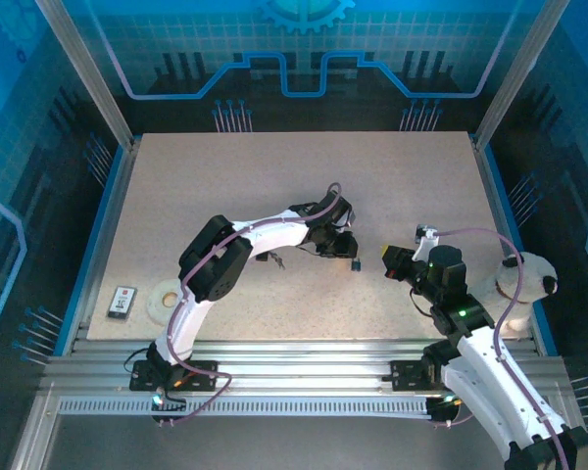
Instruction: Lock with the key
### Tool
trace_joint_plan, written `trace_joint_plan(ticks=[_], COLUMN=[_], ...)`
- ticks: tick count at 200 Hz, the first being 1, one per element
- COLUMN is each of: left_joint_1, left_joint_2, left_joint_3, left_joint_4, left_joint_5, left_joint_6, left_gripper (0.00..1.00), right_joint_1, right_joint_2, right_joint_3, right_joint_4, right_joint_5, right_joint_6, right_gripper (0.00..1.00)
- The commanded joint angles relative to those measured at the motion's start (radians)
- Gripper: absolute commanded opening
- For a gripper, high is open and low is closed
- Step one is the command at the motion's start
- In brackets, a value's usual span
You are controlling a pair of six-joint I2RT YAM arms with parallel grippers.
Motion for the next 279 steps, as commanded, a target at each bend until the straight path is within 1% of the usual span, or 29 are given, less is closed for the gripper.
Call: trace_joint_plan(ticks=[1, 33, 56, 76, 132, 144, 161, 167, 178, 184, 216, 239, 251, 279], left_joint_1=[0.023, 0.037, 0.036, 0.023, -0.026, -0.038, -0.053, -0.058, -0.067, -0.071, -0.081, -0.084, -0.084, -0.084], left_joint_2=[-0.052, -0.187, -0.32, -0.44, -0.719, -0.769, -0.847, -0.873, -0.92, -0.945, -1.074, -1.165, -1.199, -1.252], left_joint_3=[0.012, -0.067, -0.196, -0.31, -0.555, -0.604, -0.669, -0.689, -0.73, -0.749, -0.877, -0.994, -1.042, -1.113], left_joint_4=[-0.036, 0.012, 0.118, 0.191, 0.267, 0.278, 0.296, 0.299, 0.308, 0.317, 0.365, 0.459, 0.497, 0.526], left_joint_5=[-0.039, -0.073, -0.101, -0.154, -0.339, -0.381, -0.433, -0.456, -0.493, -0.513, -0.626, -0.708, -0.743, -0.805], left_joint_6=[0.028, 0.012, -0.028, -0.042, -0.016, -0.004, 0.018, 0.024, 0.033, 0.039, 0.051, 0.06, 0.067, 0.082], left_gripper=[0.27, 0.4, 0.42, 0.49, 0.64, 0.75, 0.82, 0.9, 0.94, 0.99, 0.99, 0.99, 0.99, 0.99], right_joint_1=[-0.017, -0.018, -0.018, -0.017, -0.018, -0.018, -0.018, -0.018, -0.017, -0.015, -0.003, 0.016, 0.029, 0.059], right_joint_2=[0.006, 0.035, 0.067, 0.101, 0.206, 0.227, 0.263, 0.277, 0.304, 0.318, 0.397, 0.446, 0.477, 0.542], right_joint_3=[-0.007, -0.004, -0.005, -0.008, -0.016, -0.022, -0.028, -0.029, -0.032, -0.034, -0.032, -0.027, -0.022, -0.009], right_joint_4=[-0.003, -0.007, 0.0, 0.014, 0.077, 0.095, 0.12, 0.126, 0.144, 0.156, 0.189, 0.209, 0.215, 0.233], right_joint_5=[0.01, 0.026, 0.036, 0.036, 0.022, 0.022, 0.022, 0.022, 0.025, 0.028, 0.061, 0.088, 0.103, 0.129], right_joint_6=[-0.01, -0.012, -0.012, -0.01, 0.001, 0.008, 0.018, 0.021, 0.028, 0.034, 0.05, 0.054, 0.055, 0.06], right_gripper=[0.0, 0.0, 0.0, 0.0, 0.0, 0.0, 0.0, 0.0, 0.0, 0.0, 0.0, 0.0, 0.0, 0.0])
